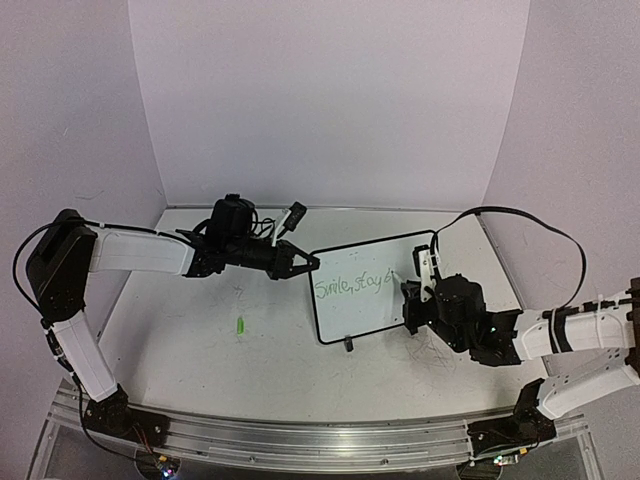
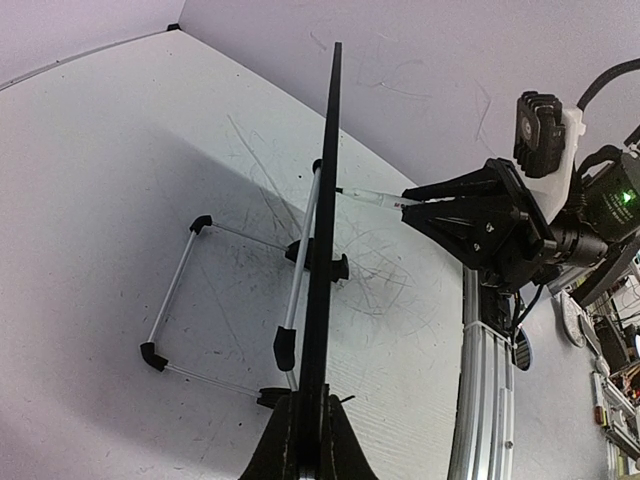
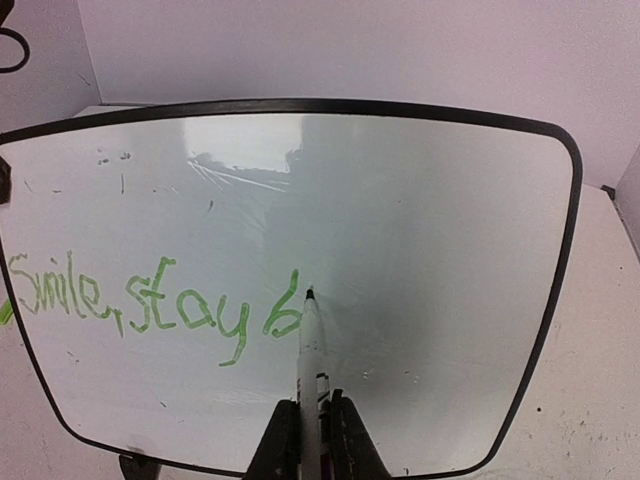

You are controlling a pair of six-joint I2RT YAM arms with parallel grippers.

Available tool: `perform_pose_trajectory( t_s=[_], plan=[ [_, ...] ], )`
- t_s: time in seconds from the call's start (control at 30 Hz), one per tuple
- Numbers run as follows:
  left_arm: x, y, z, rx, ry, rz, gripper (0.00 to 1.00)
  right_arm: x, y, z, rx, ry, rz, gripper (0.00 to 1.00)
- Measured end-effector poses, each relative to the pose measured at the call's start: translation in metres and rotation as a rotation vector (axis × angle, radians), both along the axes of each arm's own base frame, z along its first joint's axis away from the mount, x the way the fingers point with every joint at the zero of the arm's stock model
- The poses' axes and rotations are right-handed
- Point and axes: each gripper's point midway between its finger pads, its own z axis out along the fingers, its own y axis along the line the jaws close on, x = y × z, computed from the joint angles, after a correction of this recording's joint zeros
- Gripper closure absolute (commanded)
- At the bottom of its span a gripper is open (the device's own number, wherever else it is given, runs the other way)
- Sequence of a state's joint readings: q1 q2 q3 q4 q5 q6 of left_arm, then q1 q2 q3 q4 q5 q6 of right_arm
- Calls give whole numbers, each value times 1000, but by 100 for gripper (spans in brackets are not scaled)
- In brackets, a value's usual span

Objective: Write a sentence on the whiteboard

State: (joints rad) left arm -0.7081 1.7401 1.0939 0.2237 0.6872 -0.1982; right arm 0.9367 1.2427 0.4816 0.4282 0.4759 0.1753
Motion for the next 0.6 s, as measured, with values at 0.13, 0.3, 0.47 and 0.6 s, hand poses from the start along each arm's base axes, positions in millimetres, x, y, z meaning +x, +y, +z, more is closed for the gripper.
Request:
perform_pose_trajectory(
  t_s=[0.13, 0.3, 0.47, 0.6],
  plan=[
    [0, 0, 0, 0, 0, 0, 100, 0, 0, 0, 1, 0, -2, 100],
    [0, 0, 0, 1, 1, 1, 100, 0, -1, -2, 1, 5, -9, 100],
    [0, 0, 0, 3, 3, 3, 100, -1, -3, -6, 2, 24, -17, 100],
    [0, 0, 0, 4, 5, 3, 100, -2, -3, -10, 3, 40, -21, 100]
  ],
)
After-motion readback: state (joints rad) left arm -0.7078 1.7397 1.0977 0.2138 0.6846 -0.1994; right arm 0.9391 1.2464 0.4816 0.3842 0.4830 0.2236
